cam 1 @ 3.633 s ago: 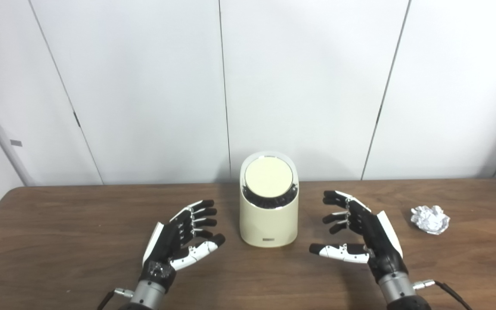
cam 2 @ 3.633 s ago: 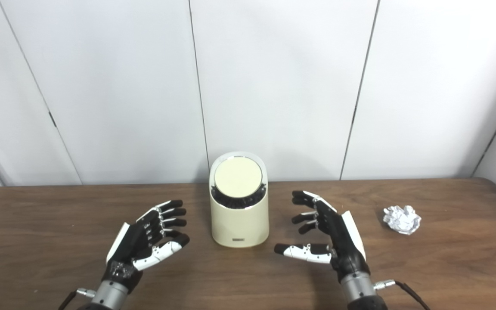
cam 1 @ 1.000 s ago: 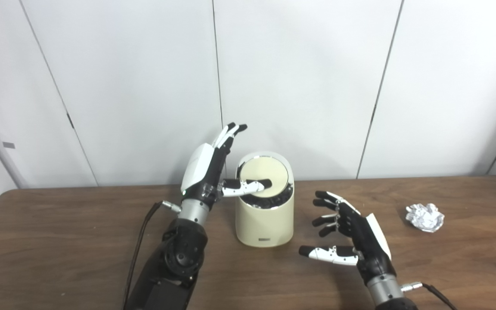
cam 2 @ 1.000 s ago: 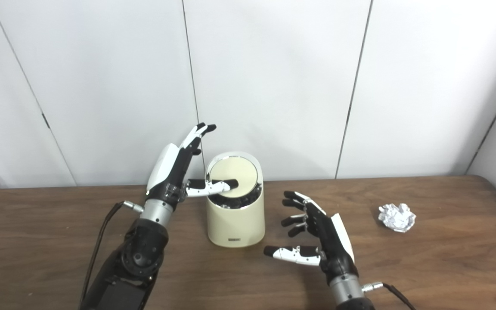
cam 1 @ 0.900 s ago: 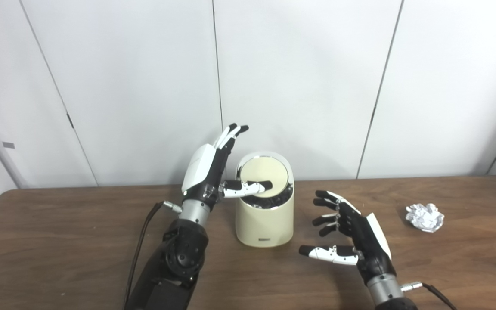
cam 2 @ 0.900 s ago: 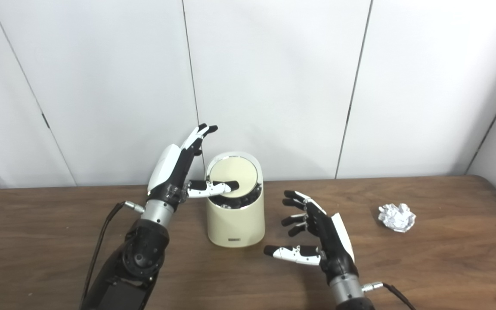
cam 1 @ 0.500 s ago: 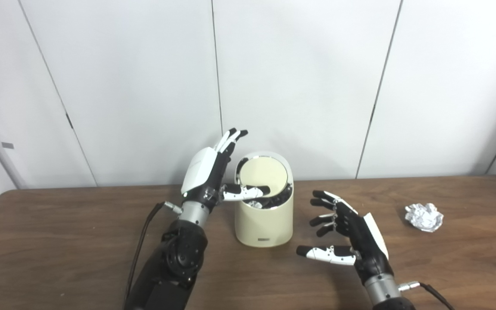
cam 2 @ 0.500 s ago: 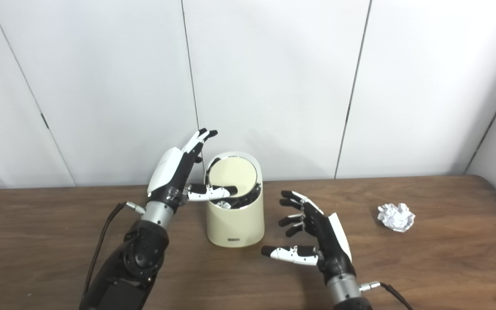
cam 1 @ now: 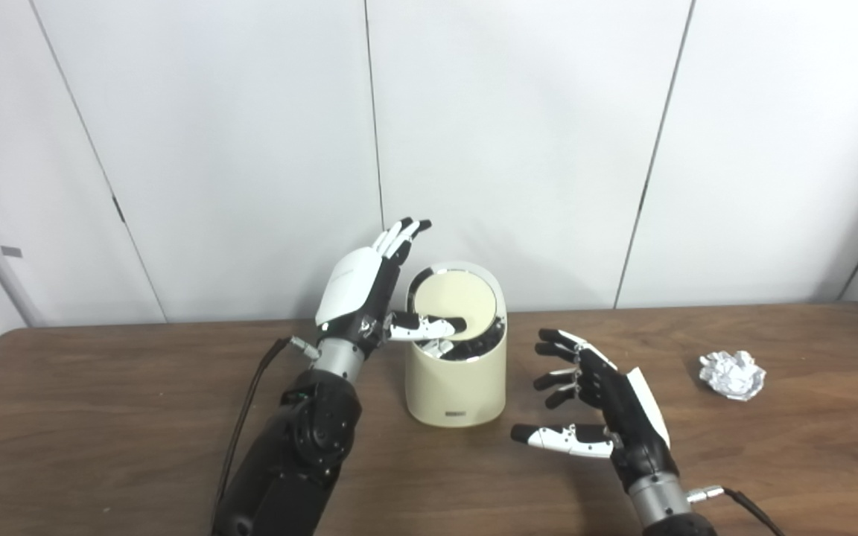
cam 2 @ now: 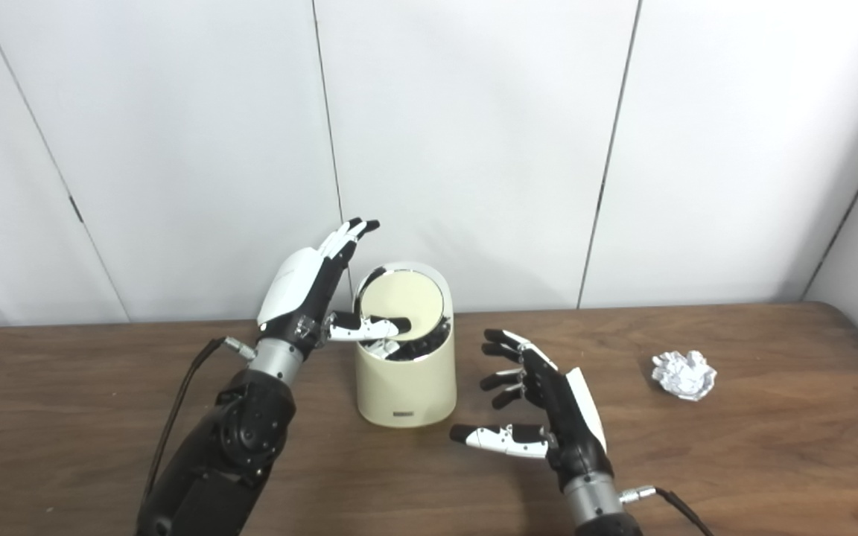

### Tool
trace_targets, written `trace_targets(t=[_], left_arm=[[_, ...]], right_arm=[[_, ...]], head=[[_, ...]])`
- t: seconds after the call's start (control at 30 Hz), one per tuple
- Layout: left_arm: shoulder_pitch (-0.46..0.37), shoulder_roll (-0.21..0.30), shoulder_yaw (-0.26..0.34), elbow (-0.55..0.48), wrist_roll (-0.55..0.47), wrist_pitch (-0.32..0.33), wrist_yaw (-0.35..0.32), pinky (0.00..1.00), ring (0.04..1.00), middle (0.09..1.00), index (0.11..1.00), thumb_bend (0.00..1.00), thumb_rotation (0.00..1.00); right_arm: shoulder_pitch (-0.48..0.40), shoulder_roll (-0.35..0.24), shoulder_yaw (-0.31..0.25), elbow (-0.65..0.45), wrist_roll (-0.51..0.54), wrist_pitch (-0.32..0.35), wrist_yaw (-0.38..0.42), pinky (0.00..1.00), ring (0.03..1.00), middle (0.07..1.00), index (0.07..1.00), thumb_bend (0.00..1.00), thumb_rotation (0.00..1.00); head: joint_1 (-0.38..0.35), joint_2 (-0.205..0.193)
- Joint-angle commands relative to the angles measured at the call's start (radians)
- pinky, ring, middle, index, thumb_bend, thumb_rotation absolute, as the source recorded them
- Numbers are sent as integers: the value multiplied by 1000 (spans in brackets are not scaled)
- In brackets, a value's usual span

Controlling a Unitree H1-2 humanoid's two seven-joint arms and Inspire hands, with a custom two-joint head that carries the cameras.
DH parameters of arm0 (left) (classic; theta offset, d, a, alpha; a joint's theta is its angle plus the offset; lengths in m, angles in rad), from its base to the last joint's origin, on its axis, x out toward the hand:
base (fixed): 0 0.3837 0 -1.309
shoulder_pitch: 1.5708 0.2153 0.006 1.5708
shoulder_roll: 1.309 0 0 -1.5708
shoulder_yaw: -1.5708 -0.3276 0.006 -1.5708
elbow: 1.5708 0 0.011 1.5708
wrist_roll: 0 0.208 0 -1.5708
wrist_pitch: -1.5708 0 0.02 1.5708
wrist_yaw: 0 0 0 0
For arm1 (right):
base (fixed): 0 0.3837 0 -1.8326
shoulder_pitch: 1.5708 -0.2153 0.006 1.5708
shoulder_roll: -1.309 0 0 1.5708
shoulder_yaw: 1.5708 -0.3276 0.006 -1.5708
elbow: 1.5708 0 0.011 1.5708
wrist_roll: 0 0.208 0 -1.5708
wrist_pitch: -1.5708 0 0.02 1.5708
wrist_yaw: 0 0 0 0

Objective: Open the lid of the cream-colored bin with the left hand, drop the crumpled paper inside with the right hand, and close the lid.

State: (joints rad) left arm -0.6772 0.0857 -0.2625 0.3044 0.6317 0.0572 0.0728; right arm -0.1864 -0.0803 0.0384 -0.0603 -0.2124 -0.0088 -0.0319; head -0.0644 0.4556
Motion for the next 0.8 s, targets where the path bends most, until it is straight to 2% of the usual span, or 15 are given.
trace_targets(t=[0.0, 0.23, 0.4, 0.57, 0.77], left_arm=[[-51, 11, -11, -11, 28, 0, 17, 779, 960, 976, 966, 830, 57], [-63, 47, -64, -39, 88, 45, -43, 840, 974, 977, 967, 832, 16], [-79, 89, -142, -61, 194, 85, -96, 848, 976, 985, 965, 881, 10], [-87, 125, -216, -80, 295, 112, -146, 814, 967, 976, 950, 920, 5], [-92, 161, -267, -93, 344, 115, -241, 774, 948, 983, 941, 935, 0]], right_arm=[[-29, 3, -1, -31, 2, -38, -7, 470, 601, 776, 804, 782, 52], [-28, 4, -1, -39, 2, -31, -7, 467, 598, 774, 802, 787, 68], [-24, 4, -1, -59, -1, -16, -5, 466, 592, 772, 801, 786, 56], [-23, 2, -3, -73, -2, 0, -2, 468, 591, 770, 803, 786, 58], [-22, 1, -6, -77, -2, 9, -3, 464, 591, 769, 801, 789, 64]], head=[[1, 7], [1, 13], [3, 21], [6, 28], [12, 29]])
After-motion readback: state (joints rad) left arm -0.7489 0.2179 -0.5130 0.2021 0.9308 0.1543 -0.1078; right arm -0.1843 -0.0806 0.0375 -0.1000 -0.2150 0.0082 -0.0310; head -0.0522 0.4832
